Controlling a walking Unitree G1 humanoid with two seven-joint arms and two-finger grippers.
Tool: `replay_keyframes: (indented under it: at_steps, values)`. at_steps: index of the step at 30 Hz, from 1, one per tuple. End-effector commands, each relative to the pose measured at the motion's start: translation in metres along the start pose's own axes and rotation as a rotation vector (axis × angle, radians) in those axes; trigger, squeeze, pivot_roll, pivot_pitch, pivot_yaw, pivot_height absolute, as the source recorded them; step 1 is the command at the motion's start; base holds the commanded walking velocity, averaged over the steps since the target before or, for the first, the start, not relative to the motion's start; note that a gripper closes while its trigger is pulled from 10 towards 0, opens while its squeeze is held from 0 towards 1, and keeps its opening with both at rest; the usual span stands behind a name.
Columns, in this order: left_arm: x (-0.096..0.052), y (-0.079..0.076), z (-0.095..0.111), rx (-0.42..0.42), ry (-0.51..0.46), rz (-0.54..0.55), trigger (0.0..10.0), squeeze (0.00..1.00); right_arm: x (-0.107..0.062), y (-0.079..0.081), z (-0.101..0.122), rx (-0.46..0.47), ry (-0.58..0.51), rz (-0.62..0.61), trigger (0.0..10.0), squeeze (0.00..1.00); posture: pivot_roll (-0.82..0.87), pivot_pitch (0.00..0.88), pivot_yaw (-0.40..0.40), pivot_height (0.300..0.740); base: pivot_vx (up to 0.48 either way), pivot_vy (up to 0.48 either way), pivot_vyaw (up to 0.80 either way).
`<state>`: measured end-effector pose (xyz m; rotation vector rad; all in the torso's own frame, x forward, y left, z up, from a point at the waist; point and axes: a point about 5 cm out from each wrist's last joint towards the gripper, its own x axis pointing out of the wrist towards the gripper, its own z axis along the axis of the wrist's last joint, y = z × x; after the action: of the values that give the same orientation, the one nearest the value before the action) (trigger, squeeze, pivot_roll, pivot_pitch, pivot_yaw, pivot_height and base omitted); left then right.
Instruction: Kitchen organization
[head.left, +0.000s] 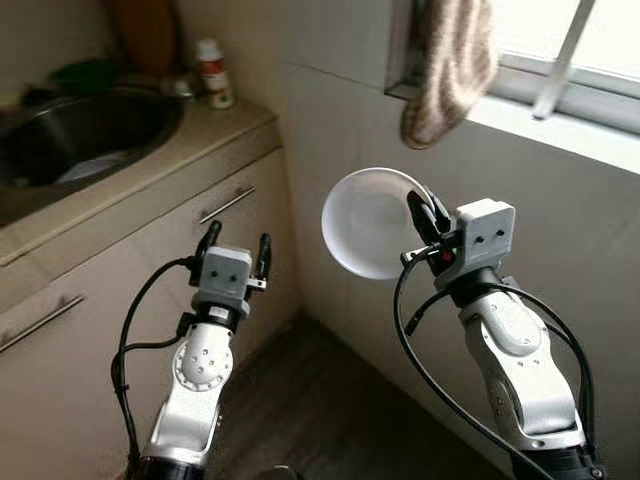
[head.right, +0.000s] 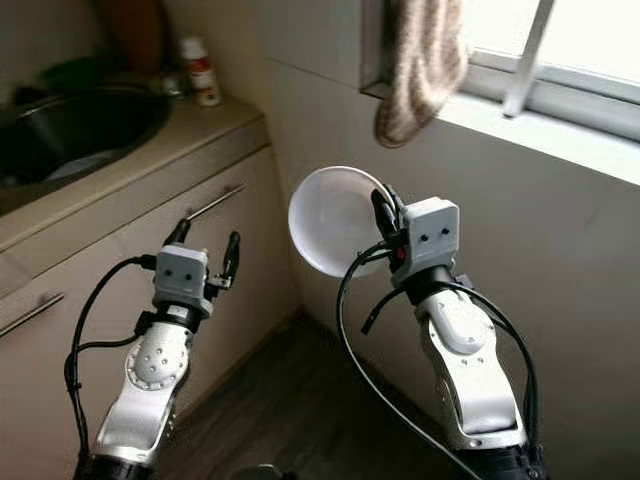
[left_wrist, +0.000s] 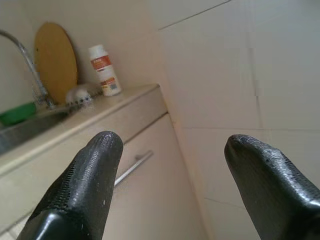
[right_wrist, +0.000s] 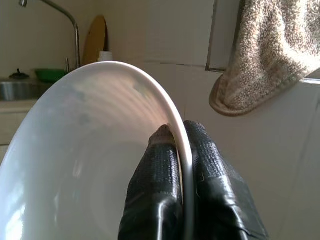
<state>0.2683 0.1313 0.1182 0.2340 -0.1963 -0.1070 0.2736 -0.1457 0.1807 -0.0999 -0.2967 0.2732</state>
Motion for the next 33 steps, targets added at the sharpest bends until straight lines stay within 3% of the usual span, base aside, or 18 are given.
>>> replay_keyframes:
  at_steps: [1, 22, 23, 26, 33]
  values:
    - [0.001, 0.008, 0.001, 0.019, -0.007, 0.017, 10.0, 0.00, 0.003, 0.002, 0.006, -0.004, -0.032, 0.006, 0.0, 0.00, -0.15, 0.000, 0.023, 0.740, 0.000, 0.000, 0.79]
    - [0.001, 0.008, 0.001, 0.019, -0.010, 0.017, 10.0, 0.00, 0.003, 0.003, 0.006, -0.013, -0.037, 0.004, 0.0, 0.00, -0.15, 0.000, 0.023, 0.740, 0.000, 0.000, 0.79]
    - [0.003, 0.015, 0.009, 0.016, -0.059, 0.054, 10.0, 0.00, 0.008, -0.005, 0.024, -0.143, -0.146, -0.064, 0.0, 0.00, -0.15, 0.000, 0.023, 0.740, 0.000, 0.000, 0.80]
    - [0.004, 0.017, 0.012, 0.015, -0.081, 0.069, 10.0, 0.00, 0.009, -0.007, 0.033, -0.198, -0.197, -0.094, 0.0, 0.00, -0.15, 0.000, 0.023, 0.740, 0.000, 0.000, 0.78]
    - [0.005, 0.019, 0.015, 0.008, -0.096, 0.076, 10.0, 0.00, 0.010, -0.008, 0.036, -0.193, -0.220, -0.114, 0.0, 0.00, -0.14, 0.000, 0.024, 0.740, 0.000, 0.000, 0.00]
